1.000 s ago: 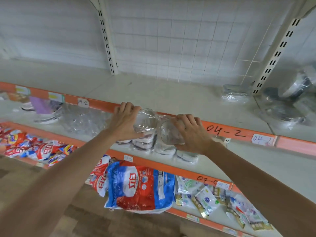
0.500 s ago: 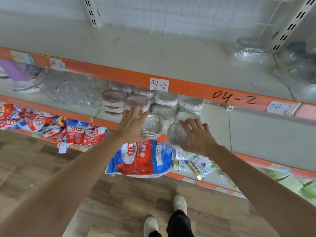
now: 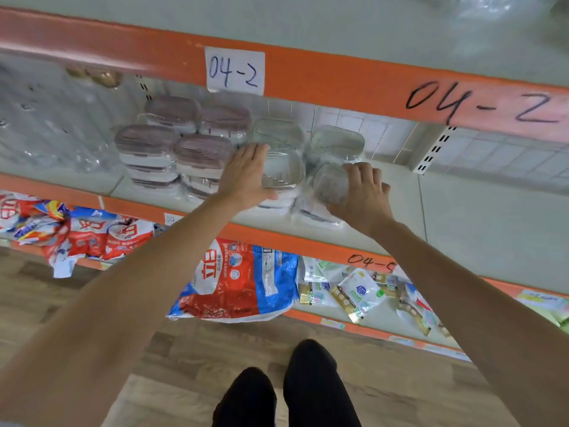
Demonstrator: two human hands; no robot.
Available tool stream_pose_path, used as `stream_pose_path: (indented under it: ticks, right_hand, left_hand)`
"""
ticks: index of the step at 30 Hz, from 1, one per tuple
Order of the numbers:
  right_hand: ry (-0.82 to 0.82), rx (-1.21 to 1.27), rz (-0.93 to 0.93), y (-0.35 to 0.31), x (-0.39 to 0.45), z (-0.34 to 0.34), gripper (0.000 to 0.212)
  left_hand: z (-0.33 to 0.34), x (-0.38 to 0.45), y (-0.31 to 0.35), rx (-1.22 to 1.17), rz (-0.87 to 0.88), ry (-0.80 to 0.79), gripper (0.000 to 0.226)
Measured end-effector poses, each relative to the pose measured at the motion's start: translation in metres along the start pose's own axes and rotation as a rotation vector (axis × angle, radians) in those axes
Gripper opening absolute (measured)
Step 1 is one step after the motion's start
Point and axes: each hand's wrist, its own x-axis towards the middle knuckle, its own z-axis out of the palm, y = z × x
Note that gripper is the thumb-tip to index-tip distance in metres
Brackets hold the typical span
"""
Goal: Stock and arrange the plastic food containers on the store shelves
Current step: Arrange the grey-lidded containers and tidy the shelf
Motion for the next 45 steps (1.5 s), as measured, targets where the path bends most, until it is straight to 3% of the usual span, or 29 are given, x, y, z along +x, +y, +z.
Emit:
stream_pose_path:
  ticks: [9,15,19,21,24,27,32,41,45]
  right_hand:
    - [0.059,0.156,-0.215,0.018,0.034,0.03,0.048]
    - [0.235,-0.085,-0.267,0.014,0.022,0.041,0.039]
    - [0.356,-0.115,-0.214,-0.001,0.008,0.054,0.034]
    - [0.283,-0.17,-0.184,-0.003,0.004,0.056,0.04]
    - [0.023,-0.253,-0.166,-0.004,-0.001,0.053,0.061]
    - [-0.086,-0.279,-0.151,-0.011,0.001,0.036,0.068]
    - [-0.159,-0.27,-0.229,-0.032,-0.018,0.0,0.055]
    - [-0.339,-0.183,-0.262,-0.052,-0.057,-0.073,0.036]
    - [-0.303,-0.177,-0.273,-0.047,-0.077,-0.121,0.033]
  left_hand:
    - [0.028,0.024,-0.03,-0.147,0.032,-0.029,0.077]
    - [0.03,0.02,-0.026,0.101,0.116,0.037,0.064]
    - [0.041,0.002,-0.011,0.212,0.1,0.091,0.058]
    - [0.047,-0.008,-0.005,0.26,0.062,0.063,0.06]
    - [0.045,-0.01,-0.003,0.284,-0.003,-0.144,0.073]
    - [0.024,-0.005,-0.002,0.255,0.008,-0.311,0.08]
    - [-0.008,-0.029,0.016,0.249,0.114,-0.167,0.053]
    - [-0.087,-0.069,0.042,0.267,0.306,-0.318,0.013]
    - [-0.125,-0.066,0.066,0.269,0.406,-0.305,0.011]
